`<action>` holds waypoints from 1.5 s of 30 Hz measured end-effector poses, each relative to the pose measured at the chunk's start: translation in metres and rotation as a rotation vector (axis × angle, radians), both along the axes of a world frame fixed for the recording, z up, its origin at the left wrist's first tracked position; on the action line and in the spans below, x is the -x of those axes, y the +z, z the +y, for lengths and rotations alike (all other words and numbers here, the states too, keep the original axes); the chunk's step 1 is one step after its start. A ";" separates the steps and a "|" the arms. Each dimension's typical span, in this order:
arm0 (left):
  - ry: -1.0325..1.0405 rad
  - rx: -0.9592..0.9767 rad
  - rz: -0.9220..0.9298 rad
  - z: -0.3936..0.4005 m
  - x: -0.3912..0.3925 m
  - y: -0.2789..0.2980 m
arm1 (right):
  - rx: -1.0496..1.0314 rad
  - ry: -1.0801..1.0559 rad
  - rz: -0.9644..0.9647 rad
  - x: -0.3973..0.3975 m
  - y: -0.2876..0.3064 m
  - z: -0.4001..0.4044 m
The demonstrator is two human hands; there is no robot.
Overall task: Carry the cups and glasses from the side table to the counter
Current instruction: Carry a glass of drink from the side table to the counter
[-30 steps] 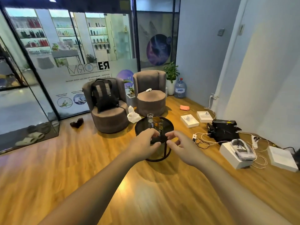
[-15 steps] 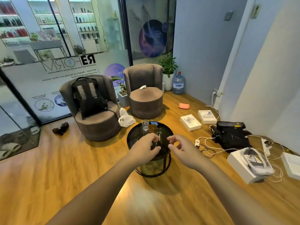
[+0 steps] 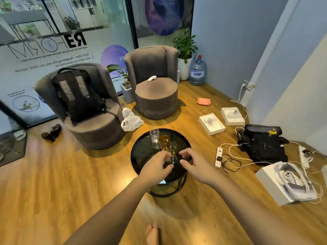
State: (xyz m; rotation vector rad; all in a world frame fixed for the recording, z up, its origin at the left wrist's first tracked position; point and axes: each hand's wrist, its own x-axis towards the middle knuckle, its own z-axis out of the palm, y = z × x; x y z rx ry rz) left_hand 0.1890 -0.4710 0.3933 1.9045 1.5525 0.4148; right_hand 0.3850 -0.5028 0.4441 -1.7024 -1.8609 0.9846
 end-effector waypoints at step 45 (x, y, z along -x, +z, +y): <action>0.180 0.441 -0.277 0.307 -0.041 -0.417 | 0.388 -0.321 0.009 0.018 -0.430 0.323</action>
